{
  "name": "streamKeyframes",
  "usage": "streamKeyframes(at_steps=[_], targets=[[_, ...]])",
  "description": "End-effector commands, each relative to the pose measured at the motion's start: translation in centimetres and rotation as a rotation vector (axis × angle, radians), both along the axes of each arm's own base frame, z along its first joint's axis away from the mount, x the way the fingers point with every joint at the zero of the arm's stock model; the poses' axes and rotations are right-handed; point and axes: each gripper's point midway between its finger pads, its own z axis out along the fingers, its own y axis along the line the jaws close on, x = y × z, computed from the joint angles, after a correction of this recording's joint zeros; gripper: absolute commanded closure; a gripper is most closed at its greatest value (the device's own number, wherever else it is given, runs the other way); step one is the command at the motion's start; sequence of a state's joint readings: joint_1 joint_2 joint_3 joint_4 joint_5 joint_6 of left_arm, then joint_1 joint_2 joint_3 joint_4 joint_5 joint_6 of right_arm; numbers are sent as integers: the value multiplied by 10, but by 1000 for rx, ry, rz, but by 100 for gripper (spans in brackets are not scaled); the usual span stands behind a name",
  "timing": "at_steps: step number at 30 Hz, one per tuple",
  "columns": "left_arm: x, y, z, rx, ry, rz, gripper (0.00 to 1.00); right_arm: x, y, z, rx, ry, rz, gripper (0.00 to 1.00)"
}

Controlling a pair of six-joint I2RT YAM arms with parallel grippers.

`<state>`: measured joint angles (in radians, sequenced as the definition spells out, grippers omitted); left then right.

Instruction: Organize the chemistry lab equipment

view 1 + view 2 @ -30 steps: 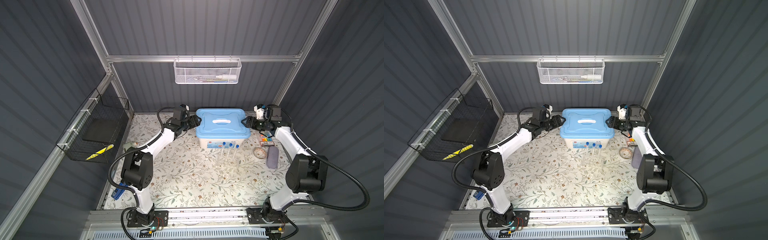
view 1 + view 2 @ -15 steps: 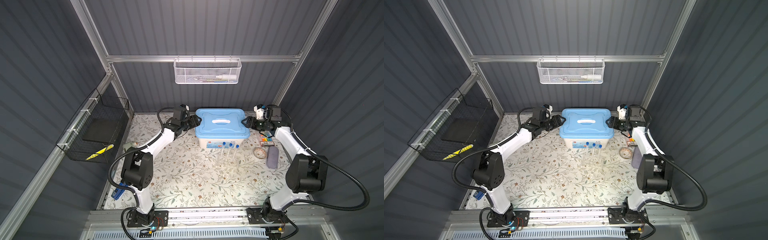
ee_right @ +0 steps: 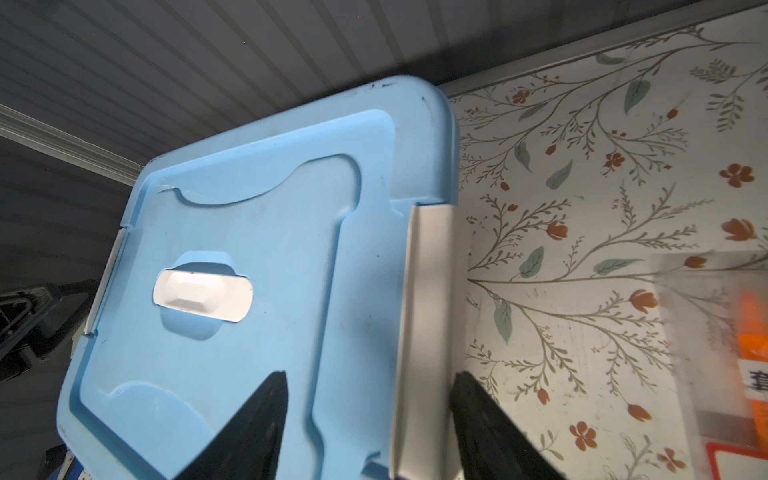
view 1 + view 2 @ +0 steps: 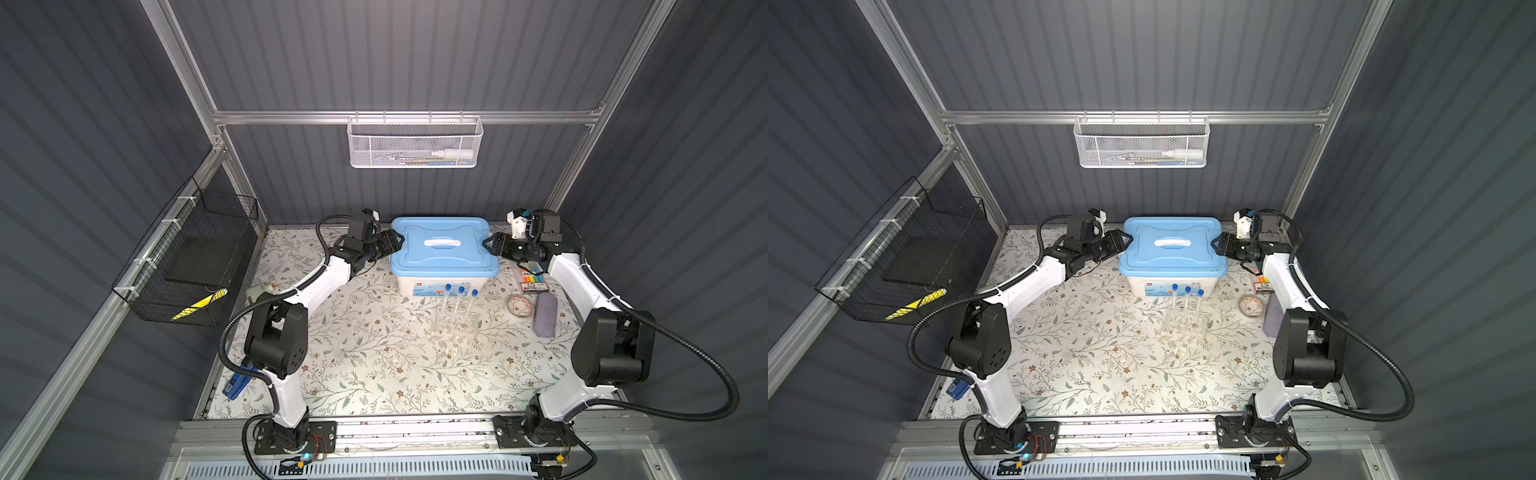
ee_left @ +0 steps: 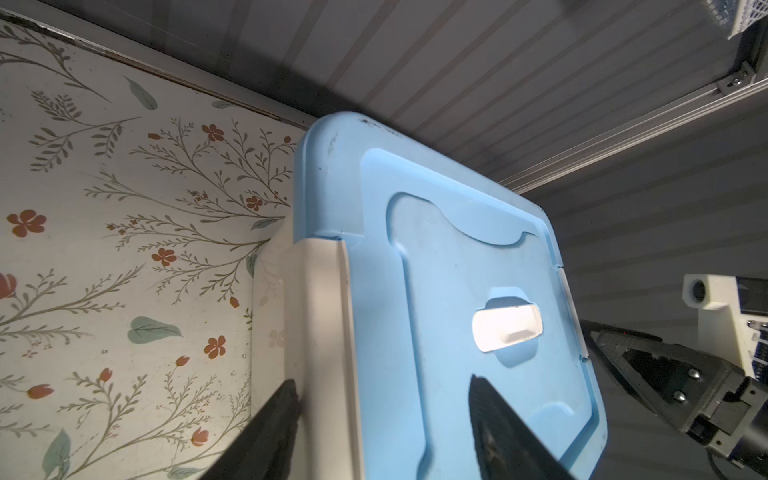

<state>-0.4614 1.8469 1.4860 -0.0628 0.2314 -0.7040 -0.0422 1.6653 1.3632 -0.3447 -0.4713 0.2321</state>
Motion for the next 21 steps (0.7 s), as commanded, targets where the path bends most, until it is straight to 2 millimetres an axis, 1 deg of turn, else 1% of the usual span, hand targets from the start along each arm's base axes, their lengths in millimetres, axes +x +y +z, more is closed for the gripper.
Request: streamKeyframes(at_steps=[1,11,21], targets=[[-7,-28,12,-61,-21,-80,34,-9,32,4,72,8,93,35],[-5,-29,6,-65,-13,-79,34,-10,37,6,76,6,98,37],[-5,-30,7,-69,-15,-79,34,-11,43,11,82,2,111,39]])
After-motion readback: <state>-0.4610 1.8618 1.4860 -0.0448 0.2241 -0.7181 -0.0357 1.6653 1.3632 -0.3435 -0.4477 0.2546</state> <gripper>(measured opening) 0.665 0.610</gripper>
